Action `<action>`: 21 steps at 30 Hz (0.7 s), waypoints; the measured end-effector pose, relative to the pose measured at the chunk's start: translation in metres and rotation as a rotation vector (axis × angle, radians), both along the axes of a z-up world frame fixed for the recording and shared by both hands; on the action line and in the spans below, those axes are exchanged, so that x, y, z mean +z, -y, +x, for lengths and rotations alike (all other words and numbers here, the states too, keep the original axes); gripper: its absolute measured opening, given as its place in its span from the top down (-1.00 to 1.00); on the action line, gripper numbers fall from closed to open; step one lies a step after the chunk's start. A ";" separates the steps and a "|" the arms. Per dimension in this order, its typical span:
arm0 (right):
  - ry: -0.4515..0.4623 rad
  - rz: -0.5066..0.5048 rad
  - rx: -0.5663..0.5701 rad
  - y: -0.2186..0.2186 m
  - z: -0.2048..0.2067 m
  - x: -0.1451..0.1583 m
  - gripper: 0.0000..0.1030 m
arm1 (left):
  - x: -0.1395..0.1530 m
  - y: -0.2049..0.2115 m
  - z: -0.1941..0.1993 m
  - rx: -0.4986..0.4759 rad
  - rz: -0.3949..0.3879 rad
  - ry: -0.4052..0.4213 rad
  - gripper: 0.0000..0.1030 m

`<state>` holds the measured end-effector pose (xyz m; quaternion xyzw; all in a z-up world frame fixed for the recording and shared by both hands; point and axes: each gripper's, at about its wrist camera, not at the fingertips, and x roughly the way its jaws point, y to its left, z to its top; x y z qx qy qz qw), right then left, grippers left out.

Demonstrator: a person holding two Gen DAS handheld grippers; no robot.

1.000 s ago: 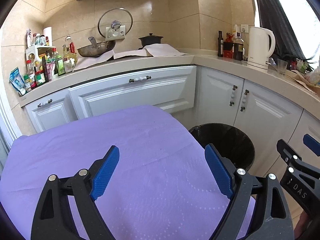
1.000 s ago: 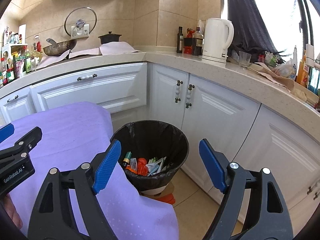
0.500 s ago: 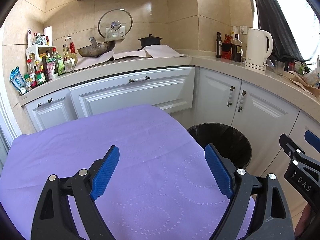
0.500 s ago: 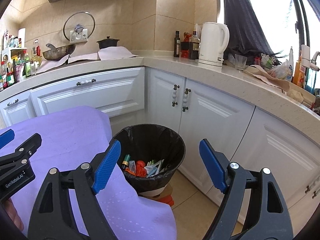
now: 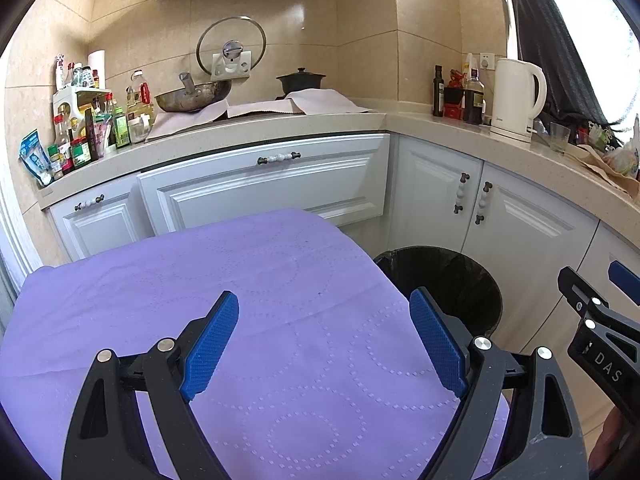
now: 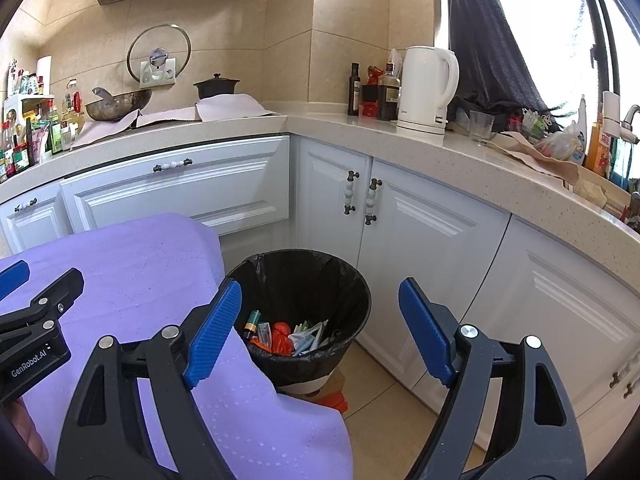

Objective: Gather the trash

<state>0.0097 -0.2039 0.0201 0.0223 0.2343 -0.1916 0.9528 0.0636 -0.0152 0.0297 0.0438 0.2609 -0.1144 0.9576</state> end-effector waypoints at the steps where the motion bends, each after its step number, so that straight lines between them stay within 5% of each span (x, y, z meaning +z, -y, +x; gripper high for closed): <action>1: -0.001 0.001 0.000 0.000 0.000 0.000 -0.54 | 0.000 0.001 0.000 0.000 -0.001 -0.001 -0.64; 21: 0.001 0.000 0.001 0.001 0.000 0.000 -0.54 | 0.000 0.002 0.000 0.000 -0.003 -0.002 -0.64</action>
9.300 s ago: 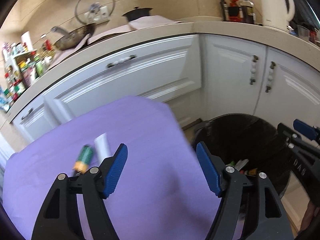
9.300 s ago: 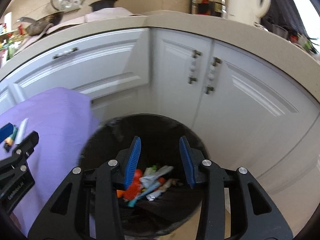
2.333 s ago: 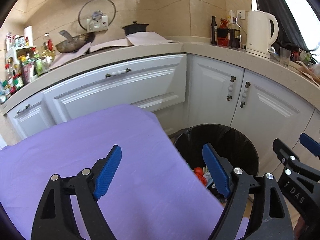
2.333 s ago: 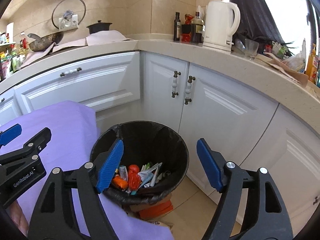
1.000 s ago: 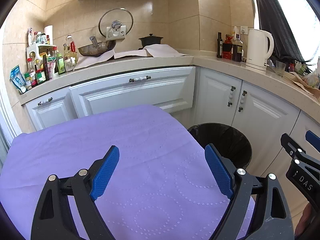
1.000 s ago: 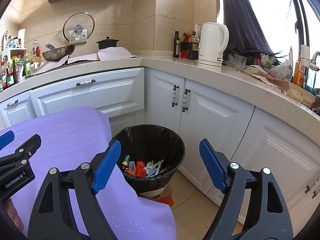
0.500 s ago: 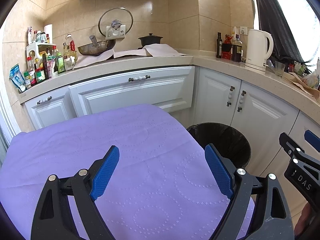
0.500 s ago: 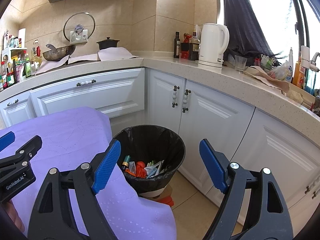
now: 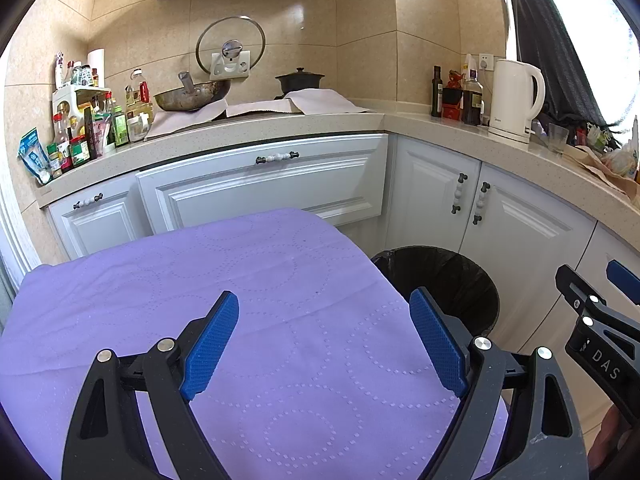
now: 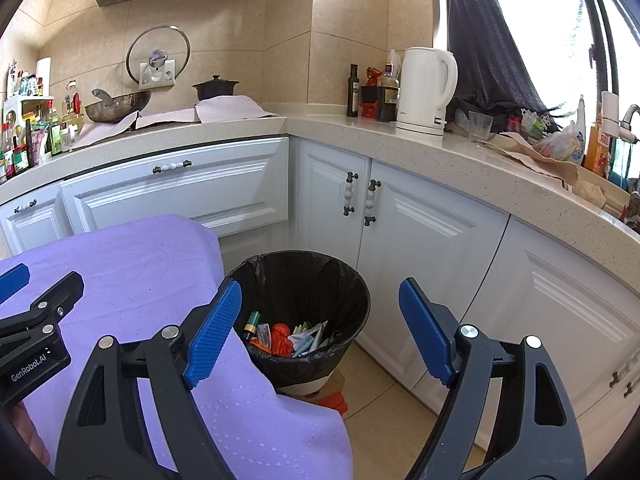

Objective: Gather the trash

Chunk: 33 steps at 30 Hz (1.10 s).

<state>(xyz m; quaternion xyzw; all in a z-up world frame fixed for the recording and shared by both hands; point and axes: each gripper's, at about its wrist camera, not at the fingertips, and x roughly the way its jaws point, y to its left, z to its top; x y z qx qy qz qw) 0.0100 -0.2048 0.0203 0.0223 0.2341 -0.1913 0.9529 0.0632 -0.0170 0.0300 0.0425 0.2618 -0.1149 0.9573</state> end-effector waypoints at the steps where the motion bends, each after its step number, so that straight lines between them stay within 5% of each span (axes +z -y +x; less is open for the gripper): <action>1: 0.000 0.000 0.000 0.000 0.000 0.000 -0.54 | 0.000 0.000 0.000 0.000 0.000 0.000 -0.64; 33: -0.002 0.004 -0.002 0.003 -0.001 0.001 -0.54 | -0.003 0.003 0.002 0.000 -0.001 -0.007 -0.64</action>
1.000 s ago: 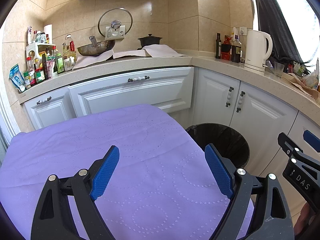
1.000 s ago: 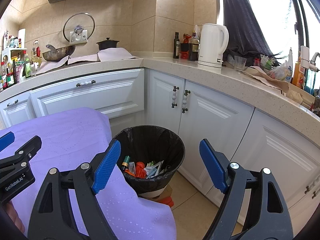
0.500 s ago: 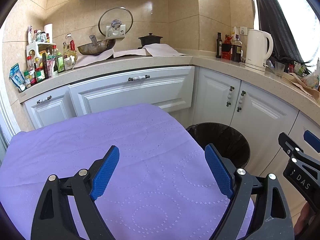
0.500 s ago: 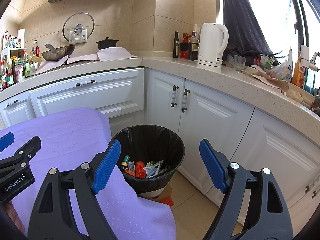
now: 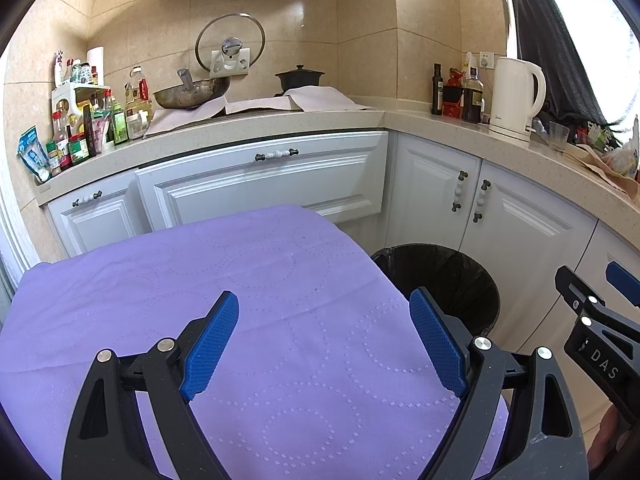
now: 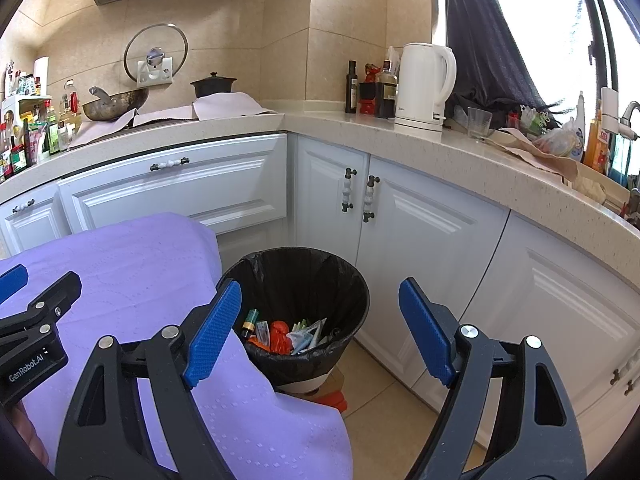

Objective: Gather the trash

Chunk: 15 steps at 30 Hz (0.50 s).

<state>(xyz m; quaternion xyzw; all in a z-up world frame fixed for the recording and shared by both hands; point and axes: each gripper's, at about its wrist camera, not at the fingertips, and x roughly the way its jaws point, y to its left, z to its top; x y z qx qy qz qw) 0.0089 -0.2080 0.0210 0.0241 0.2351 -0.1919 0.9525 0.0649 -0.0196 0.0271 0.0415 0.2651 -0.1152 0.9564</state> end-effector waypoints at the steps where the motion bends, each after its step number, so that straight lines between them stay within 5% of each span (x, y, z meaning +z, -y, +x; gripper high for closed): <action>1: 0.000 0.000 0.000 0.000 0.000 0.000 -0.54 | 0.000 0.000 0.000 0.000 0.002 0.002 -0.64; 15: -0.001 -0.001 -0.001 0.001 0.000 -0.001 -0.54 | 0.000 0.006 -0.003 -0.016 0.022 0.019 -0.64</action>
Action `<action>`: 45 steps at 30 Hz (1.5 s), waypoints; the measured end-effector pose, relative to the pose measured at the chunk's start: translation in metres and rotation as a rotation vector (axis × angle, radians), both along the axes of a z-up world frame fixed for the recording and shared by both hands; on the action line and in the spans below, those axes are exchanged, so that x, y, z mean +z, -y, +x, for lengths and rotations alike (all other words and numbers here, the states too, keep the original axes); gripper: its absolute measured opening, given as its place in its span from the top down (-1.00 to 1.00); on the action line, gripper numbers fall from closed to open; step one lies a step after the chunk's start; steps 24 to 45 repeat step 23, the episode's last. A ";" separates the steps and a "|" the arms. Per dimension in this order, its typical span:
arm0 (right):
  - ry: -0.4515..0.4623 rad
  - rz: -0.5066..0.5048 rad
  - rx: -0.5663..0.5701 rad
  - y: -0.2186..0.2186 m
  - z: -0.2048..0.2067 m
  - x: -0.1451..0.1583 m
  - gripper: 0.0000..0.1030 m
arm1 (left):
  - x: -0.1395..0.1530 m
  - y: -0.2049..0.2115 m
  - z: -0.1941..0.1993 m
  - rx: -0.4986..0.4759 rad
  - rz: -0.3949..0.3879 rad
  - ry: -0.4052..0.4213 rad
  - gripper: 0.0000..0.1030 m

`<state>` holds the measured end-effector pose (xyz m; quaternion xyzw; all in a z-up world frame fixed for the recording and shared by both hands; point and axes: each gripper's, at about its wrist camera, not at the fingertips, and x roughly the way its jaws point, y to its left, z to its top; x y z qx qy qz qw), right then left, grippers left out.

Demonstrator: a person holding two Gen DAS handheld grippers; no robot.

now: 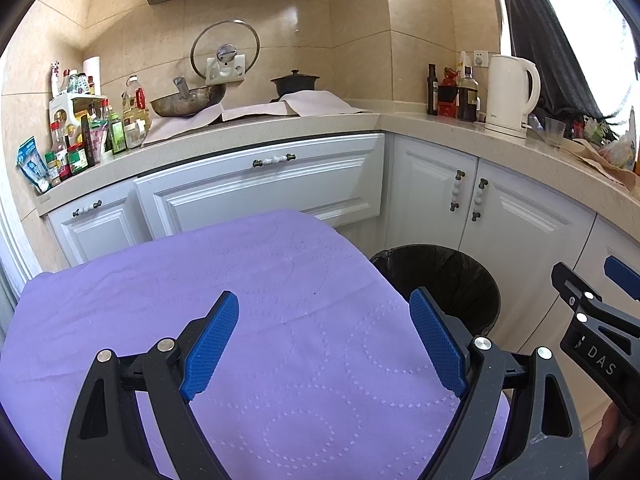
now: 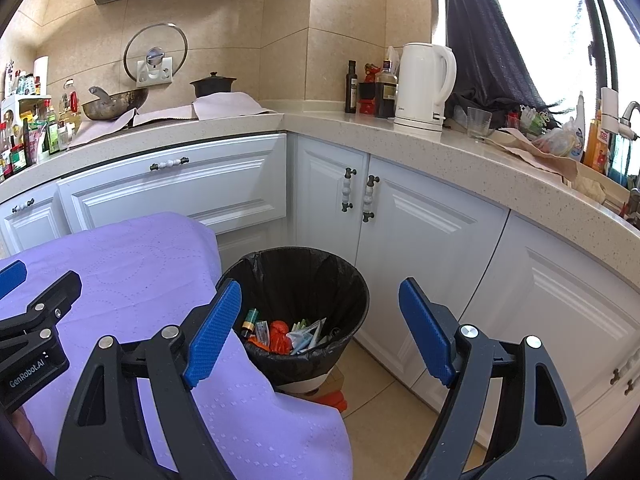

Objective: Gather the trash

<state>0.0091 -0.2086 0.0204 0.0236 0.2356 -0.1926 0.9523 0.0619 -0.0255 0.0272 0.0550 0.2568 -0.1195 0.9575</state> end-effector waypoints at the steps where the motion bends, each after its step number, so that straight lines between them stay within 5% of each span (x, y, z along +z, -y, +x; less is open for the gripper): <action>1: 0.000 0.000 0.000 0.000 0.000 0.000 -0.54 | 0.000 -0.001 0.000 0.001 -0.003 0.000 -0.64; 45: -0.035 -0.011 0.044 -0.013 0.015 -0.009 -0.58 | -0.012 -0.022 0.017 0.045 -0.005 -0.062 -0.66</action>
